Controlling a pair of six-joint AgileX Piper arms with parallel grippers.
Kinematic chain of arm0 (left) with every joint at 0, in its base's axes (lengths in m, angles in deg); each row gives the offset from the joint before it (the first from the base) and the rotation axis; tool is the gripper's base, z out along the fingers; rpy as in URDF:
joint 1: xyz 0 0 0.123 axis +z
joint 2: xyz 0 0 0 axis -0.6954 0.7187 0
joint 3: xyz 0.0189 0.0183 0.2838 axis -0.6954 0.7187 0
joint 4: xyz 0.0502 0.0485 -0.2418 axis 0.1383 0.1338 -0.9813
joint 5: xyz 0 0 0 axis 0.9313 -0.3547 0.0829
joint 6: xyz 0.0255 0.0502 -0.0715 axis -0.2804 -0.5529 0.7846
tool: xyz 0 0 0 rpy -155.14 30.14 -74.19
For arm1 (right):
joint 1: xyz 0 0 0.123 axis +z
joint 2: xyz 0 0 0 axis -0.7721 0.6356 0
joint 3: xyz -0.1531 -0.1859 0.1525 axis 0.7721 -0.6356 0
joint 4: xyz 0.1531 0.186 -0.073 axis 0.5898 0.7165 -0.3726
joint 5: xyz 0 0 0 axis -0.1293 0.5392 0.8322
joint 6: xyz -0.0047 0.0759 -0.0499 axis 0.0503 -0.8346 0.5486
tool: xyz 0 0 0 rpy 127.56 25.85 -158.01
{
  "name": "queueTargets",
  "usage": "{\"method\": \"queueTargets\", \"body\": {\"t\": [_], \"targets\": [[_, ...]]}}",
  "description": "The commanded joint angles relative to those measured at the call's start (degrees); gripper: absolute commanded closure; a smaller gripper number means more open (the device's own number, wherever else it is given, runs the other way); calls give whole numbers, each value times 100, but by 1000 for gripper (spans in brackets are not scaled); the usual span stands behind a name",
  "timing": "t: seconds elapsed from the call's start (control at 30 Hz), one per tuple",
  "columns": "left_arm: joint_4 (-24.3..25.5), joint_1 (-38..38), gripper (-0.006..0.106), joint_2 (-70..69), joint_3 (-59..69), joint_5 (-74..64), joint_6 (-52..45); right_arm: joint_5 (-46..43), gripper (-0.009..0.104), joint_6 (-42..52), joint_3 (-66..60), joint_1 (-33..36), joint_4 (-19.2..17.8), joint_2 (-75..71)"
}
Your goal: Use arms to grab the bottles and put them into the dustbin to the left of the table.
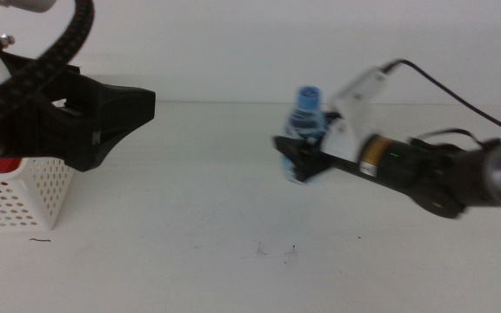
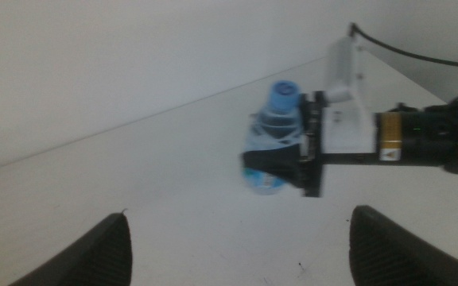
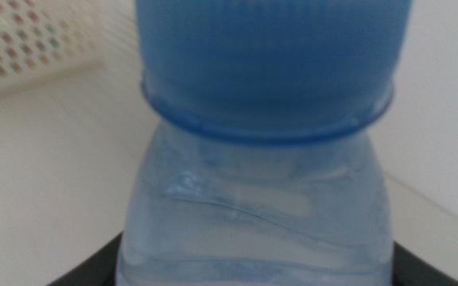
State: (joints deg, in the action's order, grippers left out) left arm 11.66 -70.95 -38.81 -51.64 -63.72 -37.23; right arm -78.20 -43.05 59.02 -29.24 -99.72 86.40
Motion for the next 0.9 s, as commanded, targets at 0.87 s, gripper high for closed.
{"method": "queueTargets", "body": {"t": [0.87], "targets": [[20, 3, 7, 11, -37, 75, 2, 327, 84, -667, 2212, 956, 159, 1570]]}}
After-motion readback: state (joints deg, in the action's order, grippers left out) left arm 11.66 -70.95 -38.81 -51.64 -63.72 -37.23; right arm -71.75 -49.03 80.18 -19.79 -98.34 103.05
